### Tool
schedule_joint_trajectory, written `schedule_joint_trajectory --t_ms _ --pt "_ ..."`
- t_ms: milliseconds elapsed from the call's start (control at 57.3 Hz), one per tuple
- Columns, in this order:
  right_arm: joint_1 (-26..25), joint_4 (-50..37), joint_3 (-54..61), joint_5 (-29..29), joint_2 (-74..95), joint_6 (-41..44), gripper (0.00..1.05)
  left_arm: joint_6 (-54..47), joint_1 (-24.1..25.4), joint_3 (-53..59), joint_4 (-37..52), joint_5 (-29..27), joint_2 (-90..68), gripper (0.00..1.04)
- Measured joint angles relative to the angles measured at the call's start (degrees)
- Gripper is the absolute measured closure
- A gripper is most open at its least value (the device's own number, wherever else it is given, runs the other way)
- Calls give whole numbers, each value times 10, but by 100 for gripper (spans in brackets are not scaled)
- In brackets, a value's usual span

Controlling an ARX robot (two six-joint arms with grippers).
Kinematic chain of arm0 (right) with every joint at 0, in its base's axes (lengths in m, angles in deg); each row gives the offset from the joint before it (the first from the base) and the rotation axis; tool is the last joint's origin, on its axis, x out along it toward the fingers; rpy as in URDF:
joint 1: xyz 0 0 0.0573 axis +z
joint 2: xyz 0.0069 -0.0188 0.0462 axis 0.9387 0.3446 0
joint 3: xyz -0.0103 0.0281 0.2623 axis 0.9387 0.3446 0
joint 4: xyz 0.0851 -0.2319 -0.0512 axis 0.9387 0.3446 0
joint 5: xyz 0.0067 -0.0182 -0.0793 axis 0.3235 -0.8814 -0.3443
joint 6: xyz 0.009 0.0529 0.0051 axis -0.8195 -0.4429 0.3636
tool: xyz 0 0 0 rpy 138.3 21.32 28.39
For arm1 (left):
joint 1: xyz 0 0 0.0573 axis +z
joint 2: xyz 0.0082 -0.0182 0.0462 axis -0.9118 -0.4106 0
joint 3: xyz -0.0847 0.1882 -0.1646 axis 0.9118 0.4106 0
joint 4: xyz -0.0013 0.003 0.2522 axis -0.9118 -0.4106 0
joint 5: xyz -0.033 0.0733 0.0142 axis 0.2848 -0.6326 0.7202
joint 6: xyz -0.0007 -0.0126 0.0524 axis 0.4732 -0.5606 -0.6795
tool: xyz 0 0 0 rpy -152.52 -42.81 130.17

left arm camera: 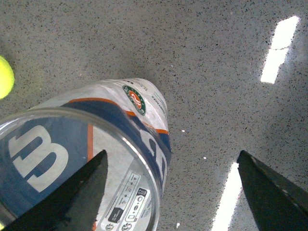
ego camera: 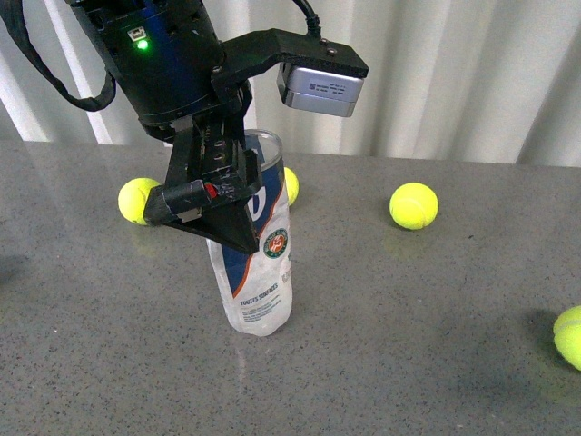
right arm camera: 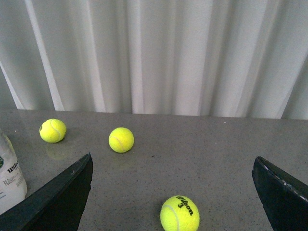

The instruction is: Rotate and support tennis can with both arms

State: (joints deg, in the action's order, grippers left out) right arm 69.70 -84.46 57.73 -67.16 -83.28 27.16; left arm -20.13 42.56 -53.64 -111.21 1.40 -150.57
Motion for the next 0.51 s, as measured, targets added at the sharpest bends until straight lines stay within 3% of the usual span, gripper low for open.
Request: schedule_joint_trajectory --t_ms 105,279,506 --pt "0 0 0 0 0 0 7 1 7 0 1 7 11 5" --pt "0 0 0 0 0 0 7 2 30 0 0 31 52 7" --pt "0 0 0 0 0 0 7 41 89 -26 16 110 109 7"
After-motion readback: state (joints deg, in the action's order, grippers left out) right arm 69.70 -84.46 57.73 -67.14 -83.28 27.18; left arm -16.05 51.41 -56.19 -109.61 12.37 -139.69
